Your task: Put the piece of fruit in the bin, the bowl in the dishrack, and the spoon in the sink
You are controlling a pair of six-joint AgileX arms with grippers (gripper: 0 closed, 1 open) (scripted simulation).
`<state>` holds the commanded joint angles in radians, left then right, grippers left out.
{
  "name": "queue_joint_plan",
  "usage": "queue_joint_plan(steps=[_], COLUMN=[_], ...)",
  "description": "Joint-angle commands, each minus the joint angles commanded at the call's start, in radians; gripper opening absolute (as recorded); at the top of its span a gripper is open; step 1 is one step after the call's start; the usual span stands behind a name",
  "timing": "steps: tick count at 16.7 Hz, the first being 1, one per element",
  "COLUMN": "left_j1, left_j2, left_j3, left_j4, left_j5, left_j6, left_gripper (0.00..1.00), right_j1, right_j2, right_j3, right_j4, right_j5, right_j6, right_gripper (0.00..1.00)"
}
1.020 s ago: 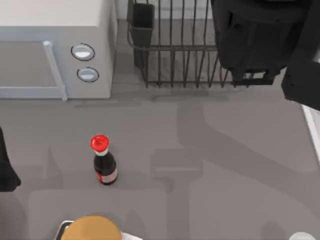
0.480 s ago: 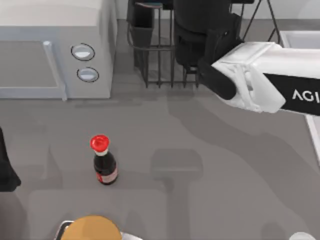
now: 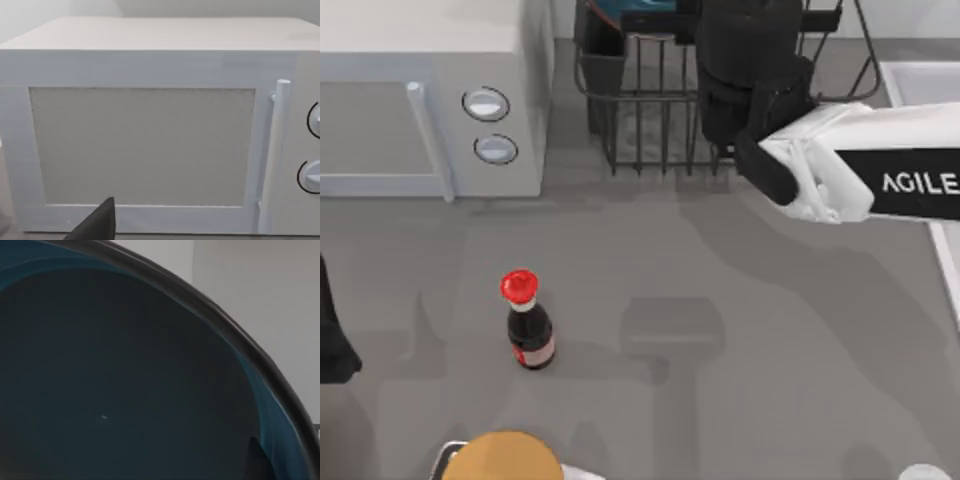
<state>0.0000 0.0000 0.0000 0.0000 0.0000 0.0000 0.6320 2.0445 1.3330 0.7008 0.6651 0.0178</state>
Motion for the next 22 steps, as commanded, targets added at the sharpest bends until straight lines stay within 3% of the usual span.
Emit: queue_joint_plan(steps=[1,14,22], left_j1=[0.0,0.0,0.0], left_j2=[0.0,0.0,0.0], left_j3=[0.0,0.0,0.0], left_j4=[0.0,0.0,0.0], left_j5=[0.0,0.0,0.0], left_j6=[0.0,0.0,0.0], left_gripper=[1.0,1.0,1.0], right_j1=[0.0,0.0,0.0], right_j2=[0.0,0.0,0.0], right_j3=[0.0,0.0,0.0], right_j4=[0.0,0.0,0.0], right_j5=[0.0,0.0,0.0], right_j6=[0.0,0.0,0.0], right_gripper=[0.0,0.98,1.0])
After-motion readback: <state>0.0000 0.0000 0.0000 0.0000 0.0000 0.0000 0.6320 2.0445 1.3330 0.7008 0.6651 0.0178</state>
